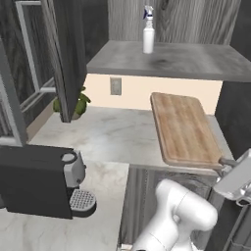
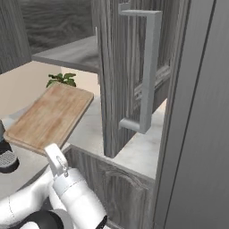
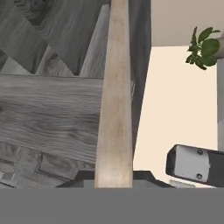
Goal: Move the cutting board and knife to the sink. Then move spray from the cabinet to the counter.
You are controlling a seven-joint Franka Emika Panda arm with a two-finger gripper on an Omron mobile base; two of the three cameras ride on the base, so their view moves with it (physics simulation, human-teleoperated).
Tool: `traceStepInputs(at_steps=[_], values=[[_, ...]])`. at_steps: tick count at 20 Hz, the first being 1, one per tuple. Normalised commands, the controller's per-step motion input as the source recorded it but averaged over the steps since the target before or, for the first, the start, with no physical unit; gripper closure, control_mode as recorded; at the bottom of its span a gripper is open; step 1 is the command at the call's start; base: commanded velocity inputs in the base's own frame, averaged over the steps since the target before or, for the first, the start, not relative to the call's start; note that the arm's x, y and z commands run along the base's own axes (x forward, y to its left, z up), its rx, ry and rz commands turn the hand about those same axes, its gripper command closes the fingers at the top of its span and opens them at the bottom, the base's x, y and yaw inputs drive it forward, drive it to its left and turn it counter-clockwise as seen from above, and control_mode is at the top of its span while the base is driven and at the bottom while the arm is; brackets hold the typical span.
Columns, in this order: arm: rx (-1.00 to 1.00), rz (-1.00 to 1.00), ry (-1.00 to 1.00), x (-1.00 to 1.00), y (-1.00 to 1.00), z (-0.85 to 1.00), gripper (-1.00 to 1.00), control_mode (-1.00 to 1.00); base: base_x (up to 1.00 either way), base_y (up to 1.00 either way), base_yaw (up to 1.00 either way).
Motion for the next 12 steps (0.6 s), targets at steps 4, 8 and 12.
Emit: traceStepInputs(at_steps=[4, 8, 12], values=[[0.0, 0.0, 0.0, 0.0, 0.0, 0.0, 1.0, 1.0, -1.0, 0.02, 0.0], [0.0, 0.0, 0.0, 0.0, 0.0, 0.0, 1.0, 1.0, -1.0, 0.01, 0.0], [0.0, 0.0, 0.0, 0.0, 0.0, 0.0, 1.0, 1.0, -1.0, -0.09, 0.03]])
